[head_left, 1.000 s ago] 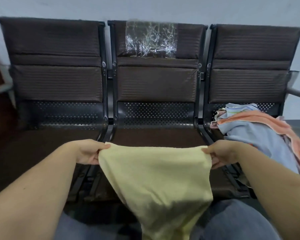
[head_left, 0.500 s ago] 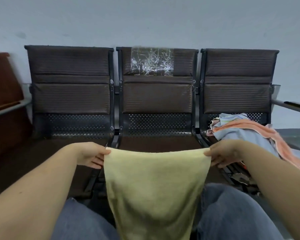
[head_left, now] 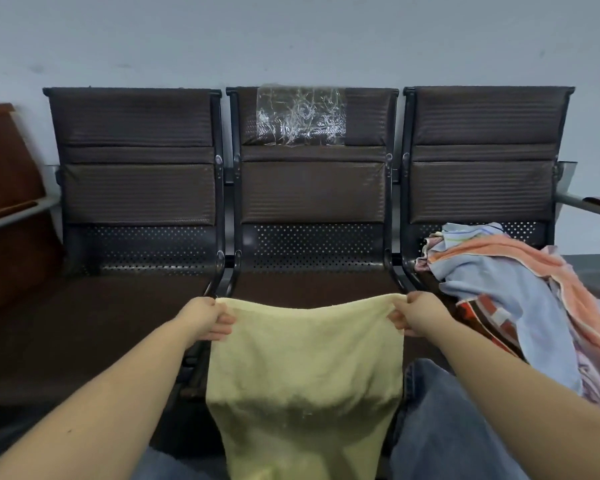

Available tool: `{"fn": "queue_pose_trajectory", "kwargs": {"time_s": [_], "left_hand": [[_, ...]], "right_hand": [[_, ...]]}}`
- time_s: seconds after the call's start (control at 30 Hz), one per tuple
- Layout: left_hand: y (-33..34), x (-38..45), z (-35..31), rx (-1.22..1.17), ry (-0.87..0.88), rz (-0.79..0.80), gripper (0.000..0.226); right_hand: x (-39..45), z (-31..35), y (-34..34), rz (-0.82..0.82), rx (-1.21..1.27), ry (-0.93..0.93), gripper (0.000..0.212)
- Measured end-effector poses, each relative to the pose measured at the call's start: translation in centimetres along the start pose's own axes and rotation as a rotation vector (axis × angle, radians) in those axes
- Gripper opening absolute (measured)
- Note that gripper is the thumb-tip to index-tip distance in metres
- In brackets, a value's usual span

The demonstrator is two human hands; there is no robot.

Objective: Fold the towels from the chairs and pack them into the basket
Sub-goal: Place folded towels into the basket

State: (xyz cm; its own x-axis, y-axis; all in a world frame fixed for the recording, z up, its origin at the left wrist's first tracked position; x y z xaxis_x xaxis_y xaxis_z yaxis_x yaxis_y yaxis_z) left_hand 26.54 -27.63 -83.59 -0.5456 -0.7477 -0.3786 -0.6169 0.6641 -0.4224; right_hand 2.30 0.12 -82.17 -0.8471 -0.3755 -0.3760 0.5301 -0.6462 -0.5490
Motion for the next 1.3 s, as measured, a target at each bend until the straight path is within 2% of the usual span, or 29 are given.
{"fn": "queue_pose_trajectory", "kwargs": {"time_s": [0.03,0.1,0.13,0.17,0.2,0.27,0.37,0.57,1.07,1.3], "left_hand": [[0.8,0.3,0.4,0.059,0.033,-0.018,0.037],[2.9,0.7,2.2,0.268,0.053,0.070,0.068],[4.3,0.7,3.4,0.384,0.028,0.155,0.082],[5.7,0.5,4.6,0.514,0.008,0.230,0.088],[6.8,0.4,5.9,0.675,0.005,0.266,0.091],[8.3,0.3,7.4,0.934,0.011,0.276,0.095],[8.9,2.2,7.6,0.990,-0.003,0.266,0.100],[9.6,7.8,6.2,0.992,0.036,0.196,0.101],[11.1,23.1,1.8,1.028,0.138,0.018,0.097],[11.4,27.4,1.1,1.009,0.230,-0.051,0.091]], "right_hand": [[0.6,-0.3,0.7,-0.059,-0.053,-0.052,0.017],[0.7,-0.8,2.8,-0.041,-0.209,-0.112,0.054],[0.5,-1.3,4.2,0.040,-0.268,-0.077,0.075],[0.6,-1.9,5.8,0.133,-0.340,-0.032,0.088],[0.4,-2.6,7.3,0.224,-0.445,-0.005,0.092],[0.5,-4.2,9.9,0.322,-0.715,0.012,0.090],[1.8,-4.9,11.6,0.288,-0.902,0.034,0.088],[6.8,-3.9,12.7,0.213,-0.891,0.031,0.086],[23.6,0.9,15.4,0.023,-0.913,-0.167,0.081],[27.3,1.8,15.9,-0.100,-0.865,-0.276,0.074]]}}
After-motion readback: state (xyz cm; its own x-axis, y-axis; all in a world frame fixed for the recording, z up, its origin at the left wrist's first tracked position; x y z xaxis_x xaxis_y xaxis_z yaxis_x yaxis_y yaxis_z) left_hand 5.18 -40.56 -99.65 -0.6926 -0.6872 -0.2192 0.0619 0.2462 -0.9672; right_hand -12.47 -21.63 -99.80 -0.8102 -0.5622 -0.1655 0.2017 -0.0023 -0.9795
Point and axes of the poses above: each hand's wrist, its own x-axis towards the middle knuckle, its own y-axis out of the palm, z = x × y, the point moved 2 cm from there along x, towards the middle knuckle, and after that the axes turned 2 degrees about y, right-handed, at the moved point
